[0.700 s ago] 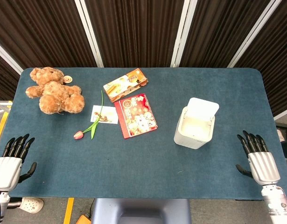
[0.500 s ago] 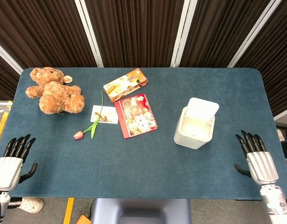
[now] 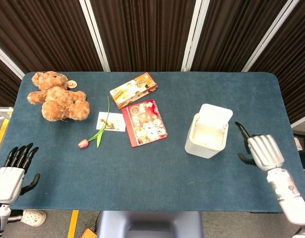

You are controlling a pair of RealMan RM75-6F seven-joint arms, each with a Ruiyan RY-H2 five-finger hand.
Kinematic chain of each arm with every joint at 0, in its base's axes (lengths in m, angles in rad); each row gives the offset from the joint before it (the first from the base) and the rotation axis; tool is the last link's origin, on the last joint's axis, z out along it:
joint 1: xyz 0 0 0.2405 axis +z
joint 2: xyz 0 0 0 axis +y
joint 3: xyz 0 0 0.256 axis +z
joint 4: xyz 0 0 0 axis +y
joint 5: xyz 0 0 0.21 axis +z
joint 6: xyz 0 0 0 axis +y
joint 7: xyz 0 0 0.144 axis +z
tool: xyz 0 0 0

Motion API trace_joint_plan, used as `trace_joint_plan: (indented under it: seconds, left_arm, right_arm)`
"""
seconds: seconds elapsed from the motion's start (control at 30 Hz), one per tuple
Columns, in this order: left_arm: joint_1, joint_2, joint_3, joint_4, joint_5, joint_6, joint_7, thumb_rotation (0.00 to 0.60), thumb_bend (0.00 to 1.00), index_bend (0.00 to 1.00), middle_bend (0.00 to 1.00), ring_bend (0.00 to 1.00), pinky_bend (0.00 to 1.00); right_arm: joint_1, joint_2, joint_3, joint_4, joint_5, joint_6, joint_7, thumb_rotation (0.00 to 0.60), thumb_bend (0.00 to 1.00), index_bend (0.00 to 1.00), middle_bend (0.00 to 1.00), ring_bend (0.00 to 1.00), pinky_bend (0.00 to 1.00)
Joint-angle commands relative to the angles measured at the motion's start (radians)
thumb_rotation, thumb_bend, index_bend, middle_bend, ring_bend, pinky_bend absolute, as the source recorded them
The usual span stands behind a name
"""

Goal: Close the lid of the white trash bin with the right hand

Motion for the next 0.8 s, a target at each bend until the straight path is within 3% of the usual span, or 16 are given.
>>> trace_joint_plan:
  seconds: [0.03,0.23,0.47,0.8]
  left_arm:
    - [0.0,0.004,0.001,0.009,0.008,0.007,-0.019,0.6,0.41,0.0,0.0,0.0,0.0]
    - [-0.001,0.008,0.001,0.008,-0.002,-0.002,-0.027,0.6,0.41,0.0,0.0,0.0,0.0]
    - [0.006,0.002,-0.011,0.005,-0.014,0.016,-0.019,0.6,0.41,0.0,0.0,0.0,0.01]
    - [0.005,0.006,-0.012,-0.003,-0.031,-0.001,-0.007,0.6,0.41,0.0,0.0,0.0,0.01]
  right_arm:
    - [0.135,0.16,0.101,-0.139,0.225,-0.14,-0.074,0.6,0.43,0.11,1.0,1.0,1.0]
    - [0.252,0.205,0.138,-0.172,0.45,-0.184,-0.175,0.6,0.49,0.18,1.0,1.0,1.0]
    - [0.418,0.181,0.117,-0.104,0.687,-0.324,-0.237,0.6,0.49,0.21,1.0,1.0,1.0]
    - [0.515,0.126,0.043,-0.031,0.783,-0.378,-0.244,0.6,0.49,0.24,1.0,1.0,1.0]
